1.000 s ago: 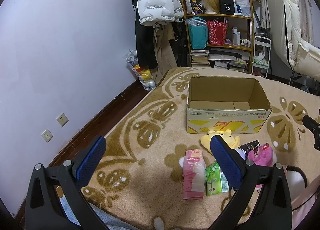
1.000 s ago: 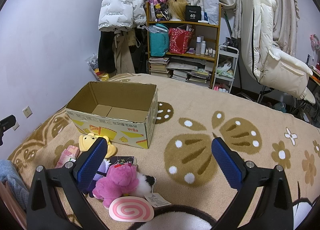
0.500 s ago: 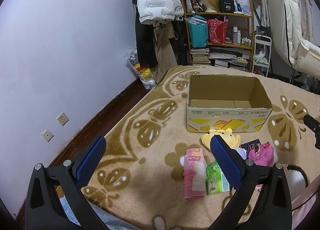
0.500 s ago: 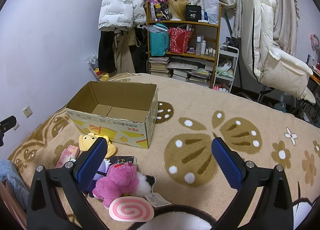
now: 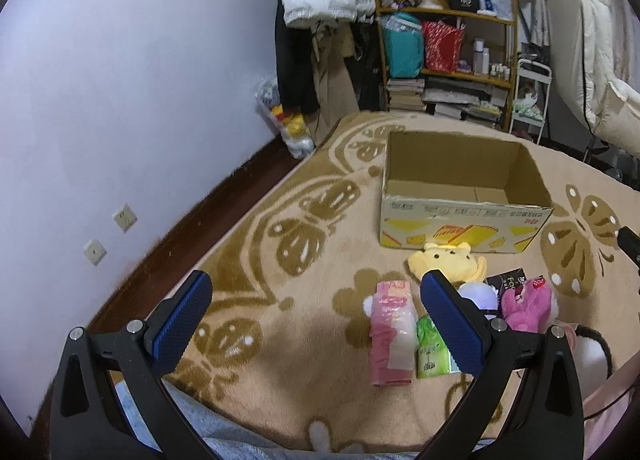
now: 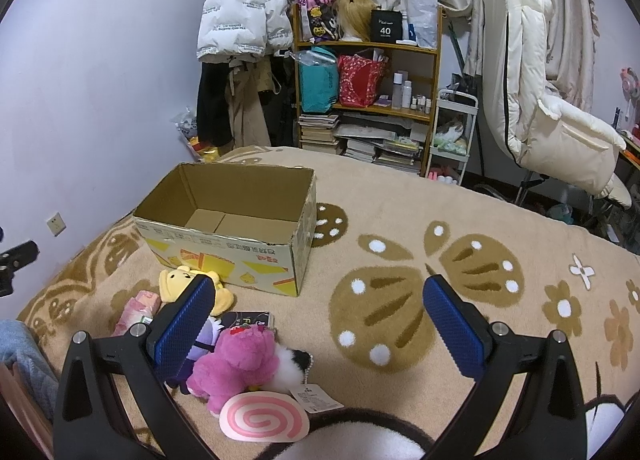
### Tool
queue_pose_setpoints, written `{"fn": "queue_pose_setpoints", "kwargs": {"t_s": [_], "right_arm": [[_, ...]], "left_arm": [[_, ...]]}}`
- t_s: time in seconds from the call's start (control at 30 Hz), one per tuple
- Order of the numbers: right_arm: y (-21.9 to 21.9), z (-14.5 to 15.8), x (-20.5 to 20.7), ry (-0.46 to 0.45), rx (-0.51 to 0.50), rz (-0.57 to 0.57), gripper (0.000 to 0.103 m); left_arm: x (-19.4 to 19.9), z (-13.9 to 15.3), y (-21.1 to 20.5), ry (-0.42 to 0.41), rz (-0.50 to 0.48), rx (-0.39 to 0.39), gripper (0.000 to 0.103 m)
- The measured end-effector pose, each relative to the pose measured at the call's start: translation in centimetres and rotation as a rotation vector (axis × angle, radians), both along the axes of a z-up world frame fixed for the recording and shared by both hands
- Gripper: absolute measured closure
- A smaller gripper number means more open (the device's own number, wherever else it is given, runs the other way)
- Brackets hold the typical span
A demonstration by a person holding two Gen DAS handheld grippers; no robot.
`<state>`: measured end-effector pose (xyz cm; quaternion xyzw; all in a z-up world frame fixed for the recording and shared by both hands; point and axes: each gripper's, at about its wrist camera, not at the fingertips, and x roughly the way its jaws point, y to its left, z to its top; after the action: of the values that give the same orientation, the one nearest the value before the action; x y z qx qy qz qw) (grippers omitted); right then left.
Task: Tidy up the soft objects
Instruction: 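Lower the left gripper onto the pink wrapped roll while the right gripper lowers onto the pink strawberry plush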
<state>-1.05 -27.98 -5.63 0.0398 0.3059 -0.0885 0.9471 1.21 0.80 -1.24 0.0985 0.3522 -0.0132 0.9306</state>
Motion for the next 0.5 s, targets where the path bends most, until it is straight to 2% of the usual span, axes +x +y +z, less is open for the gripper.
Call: {"fn": "queue_pose_setpoints", "kwargs": {"t_s": [0.2, 0.5], "right_arm": [[-0.4, -0.3, 1.4, 0.035, 0.032, -0.023, 0.0], [-0.3, -0.7, 3.2, 0.041, 0.101, 0.002, 0.0]], "left_arm": [[2.3, -1.0, 0.5, 0.101, 0.016, -0.026, 0.0], [5.0, -2.0, -1.2, 0.144, -0.037, 0.064, 0.0]]}}
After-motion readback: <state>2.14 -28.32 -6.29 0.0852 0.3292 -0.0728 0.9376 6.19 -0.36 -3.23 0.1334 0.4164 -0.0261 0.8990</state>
